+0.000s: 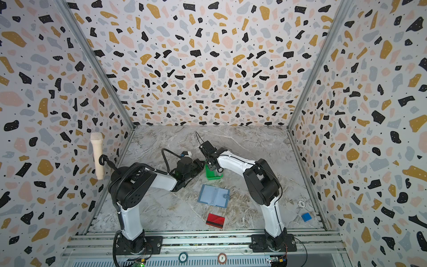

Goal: Insert credit cards into a card holder
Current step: Pick up the credit card from the storage box.

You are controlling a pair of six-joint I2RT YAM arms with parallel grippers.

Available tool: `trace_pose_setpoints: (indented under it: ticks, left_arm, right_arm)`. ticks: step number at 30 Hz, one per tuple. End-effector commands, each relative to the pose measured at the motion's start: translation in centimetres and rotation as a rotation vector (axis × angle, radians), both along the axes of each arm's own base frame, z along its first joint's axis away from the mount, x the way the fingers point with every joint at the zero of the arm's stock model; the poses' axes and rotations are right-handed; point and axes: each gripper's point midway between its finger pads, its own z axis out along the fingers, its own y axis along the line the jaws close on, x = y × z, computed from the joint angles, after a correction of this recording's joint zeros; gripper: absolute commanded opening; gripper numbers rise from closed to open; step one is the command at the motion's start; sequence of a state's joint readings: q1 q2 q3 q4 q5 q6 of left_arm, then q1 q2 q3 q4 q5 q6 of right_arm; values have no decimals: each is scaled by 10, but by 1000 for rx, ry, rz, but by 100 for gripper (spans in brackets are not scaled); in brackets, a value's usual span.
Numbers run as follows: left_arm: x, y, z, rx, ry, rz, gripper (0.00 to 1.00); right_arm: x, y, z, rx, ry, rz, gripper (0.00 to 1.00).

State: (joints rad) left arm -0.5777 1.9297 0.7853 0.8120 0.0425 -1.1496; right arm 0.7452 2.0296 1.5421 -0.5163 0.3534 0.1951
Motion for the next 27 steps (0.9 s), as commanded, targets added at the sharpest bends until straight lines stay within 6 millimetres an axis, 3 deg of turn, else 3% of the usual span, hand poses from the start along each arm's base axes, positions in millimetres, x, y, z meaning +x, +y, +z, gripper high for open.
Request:
trace_pose_setpoints:
  ticks: [1, 11, 21, 24, 27]
  left_arm:
    - [1, 5, -11, 7, 10, 17, 0]
    - [1, 3, -11, -1, 12, 15, 0]
    - [3, -2, -9, -12, 8, -4, 0]
    - [4, -4, -7, -7, 0, -18, 0]
    - [7, -10, -5, 11, -10, -51, 0]
  right_arm:
    - [-2, -1, 31, 11, -44, 0, 43]
    - [-6, -1, 31, 13, -43, 1, 29]
    - [-7, 3, 30, 42, -31, 8, 0]
    - [-4, 3, 36, 59, -40, 6, 0]
    - [2, 4, 55, 81, -78, 11, 0]
